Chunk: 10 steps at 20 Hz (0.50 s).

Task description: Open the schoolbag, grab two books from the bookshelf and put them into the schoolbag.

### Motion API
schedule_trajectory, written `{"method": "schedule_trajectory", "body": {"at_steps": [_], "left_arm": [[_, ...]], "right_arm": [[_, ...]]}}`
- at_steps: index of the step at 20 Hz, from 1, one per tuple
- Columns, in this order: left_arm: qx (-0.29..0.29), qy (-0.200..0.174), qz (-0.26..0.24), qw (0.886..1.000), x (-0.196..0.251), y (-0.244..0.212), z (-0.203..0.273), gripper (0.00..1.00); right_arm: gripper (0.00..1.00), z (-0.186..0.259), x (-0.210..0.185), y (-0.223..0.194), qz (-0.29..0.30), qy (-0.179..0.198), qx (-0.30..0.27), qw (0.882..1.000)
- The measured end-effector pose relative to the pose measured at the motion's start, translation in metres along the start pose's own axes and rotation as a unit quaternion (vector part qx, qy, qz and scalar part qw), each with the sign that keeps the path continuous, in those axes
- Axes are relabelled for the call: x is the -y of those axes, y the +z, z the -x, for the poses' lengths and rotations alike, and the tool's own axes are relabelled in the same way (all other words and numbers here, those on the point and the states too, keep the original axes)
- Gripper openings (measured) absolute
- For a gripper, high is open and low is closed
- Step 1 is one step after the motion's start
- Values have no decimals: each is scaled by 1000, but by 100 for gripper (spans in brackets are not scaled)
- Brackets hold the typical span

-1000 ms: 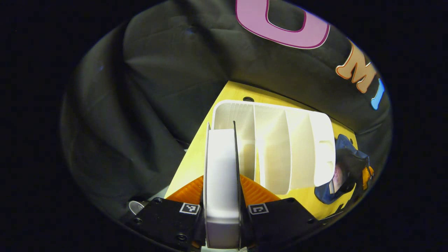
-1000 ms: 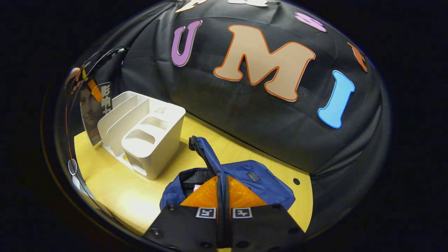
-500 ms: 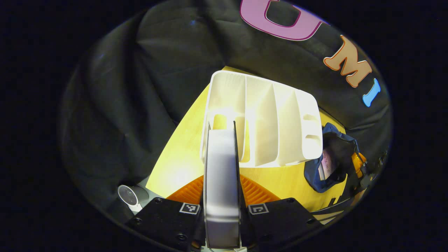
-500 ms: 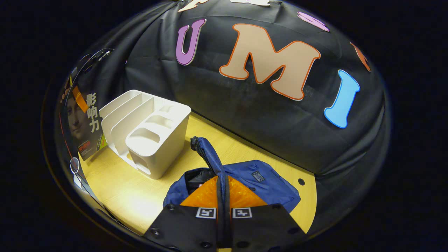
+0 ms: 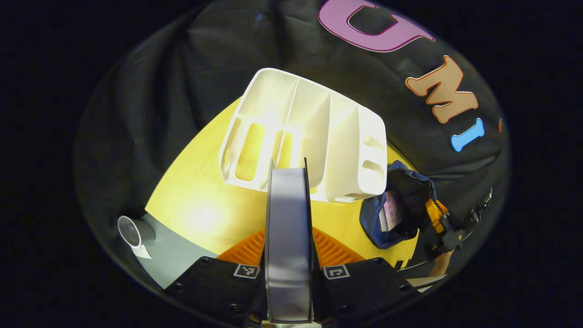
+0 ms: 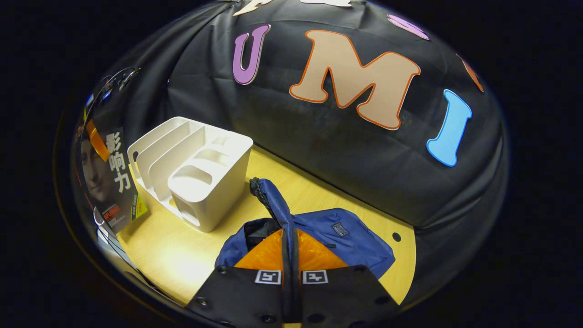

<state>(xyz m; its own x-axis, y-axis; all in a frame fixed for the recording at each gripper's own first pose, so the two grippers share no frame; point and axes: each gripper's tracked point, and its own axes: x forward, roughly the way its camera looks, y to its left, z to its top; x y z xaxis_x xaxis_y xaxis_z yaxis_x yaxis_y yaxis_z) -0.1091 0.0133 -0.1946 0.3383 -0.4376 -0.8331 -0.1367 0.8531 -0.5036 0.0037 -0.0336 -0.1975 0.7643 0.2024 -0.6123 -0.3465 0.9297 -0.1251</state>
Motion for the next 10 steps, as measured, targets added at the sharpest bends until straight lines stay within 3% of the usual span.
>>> {"method": "schedule_trajectory", "body": {"at_steps": [10], "left_arm": [[15, -119, 10, 993, 90, -26, -23, 36]], "right_arm": [[3, 7, 7, 2, 7, 10, 5, 1000]]}}
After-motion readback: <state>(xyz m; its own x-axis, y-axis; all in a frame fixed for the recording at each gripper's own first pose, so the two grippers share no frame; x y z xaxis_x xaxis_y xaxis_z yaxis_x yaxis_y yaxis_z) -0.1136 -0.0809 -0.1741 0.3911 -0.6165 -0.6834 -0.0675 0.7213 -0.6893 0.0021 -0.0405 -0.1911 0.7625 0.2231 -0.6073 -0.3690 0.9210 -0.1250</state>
